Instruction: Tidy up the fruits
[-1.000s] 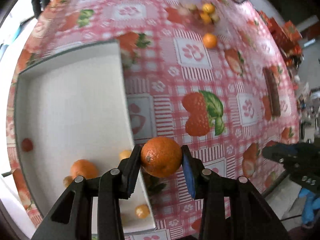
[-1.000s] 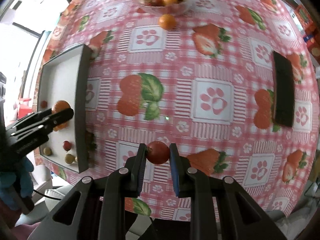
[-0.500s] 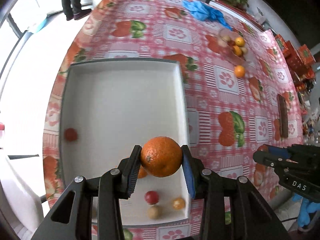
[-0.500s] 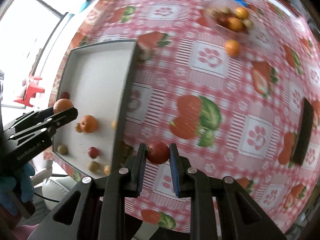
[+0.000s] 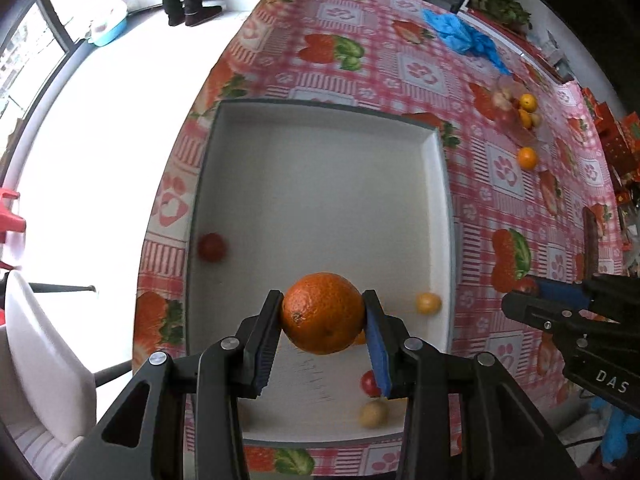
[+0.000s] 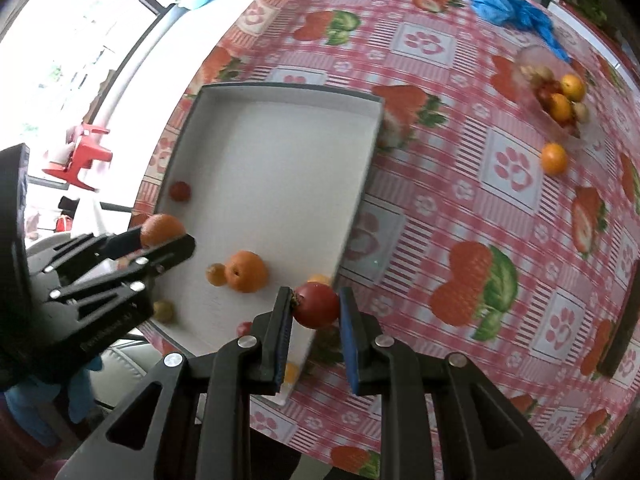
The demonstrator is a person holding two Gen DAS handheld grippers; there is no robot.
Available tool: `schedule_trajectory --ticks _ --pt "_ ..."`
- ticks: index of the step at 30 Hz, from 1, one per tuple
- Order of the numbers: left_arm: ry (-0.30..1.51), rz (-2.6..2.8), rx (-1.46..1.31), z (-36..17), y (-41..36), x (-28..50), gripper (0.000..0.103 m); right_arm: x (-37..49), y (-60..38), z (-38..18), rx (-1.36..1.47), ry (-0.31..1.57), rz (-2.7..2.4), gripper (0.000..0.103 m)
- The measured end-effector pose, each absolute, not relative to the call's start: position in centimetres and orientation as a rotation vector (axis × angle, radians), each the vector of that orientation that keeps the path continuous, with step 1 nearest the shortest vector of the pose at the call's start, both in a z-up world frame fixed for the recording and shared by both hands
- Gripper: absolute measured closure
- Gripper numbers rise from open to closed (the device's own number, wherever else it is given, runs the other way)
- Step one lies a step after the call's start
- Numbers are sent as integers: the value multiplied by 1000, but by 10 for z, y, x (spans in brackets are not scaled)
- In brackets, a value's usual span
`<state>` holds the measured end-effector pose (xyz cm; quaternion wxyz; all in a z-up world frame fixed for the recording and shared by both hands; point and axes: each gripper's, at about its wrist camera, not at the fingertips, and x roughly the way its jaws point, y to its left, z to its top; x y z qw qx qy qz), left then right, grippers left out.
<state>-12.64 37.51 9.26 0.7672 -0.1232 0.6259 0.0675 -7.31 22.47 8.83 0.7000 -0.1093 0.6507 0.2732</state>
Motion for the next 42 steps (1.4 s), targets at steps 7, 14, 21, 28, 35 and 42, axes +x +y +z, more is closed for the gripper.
schedule_trajectory --ticks 7,14,21,28,35,42 --pt "1402 163 -272 77 382 -127 62 -74 255 73 -269 1500 659 75" --pt "1418 176 -236 71 378 -126 58 -74 258 66 -283 1517 645 51" --pt "1407 215 -253 73 387 -127 23 -68 250 69 -284 1514 606 39" --pt "1427 300 -154 72 387 -126 1 -64 246 77 -319 1473 559 17" --pt "1436 337 -84 72 383 -126 1 -68 249 83 -389 1418 544 1" --pt "1423 329 -74 75 381 -130 1 -69 246 85 -387 1415 535 1"
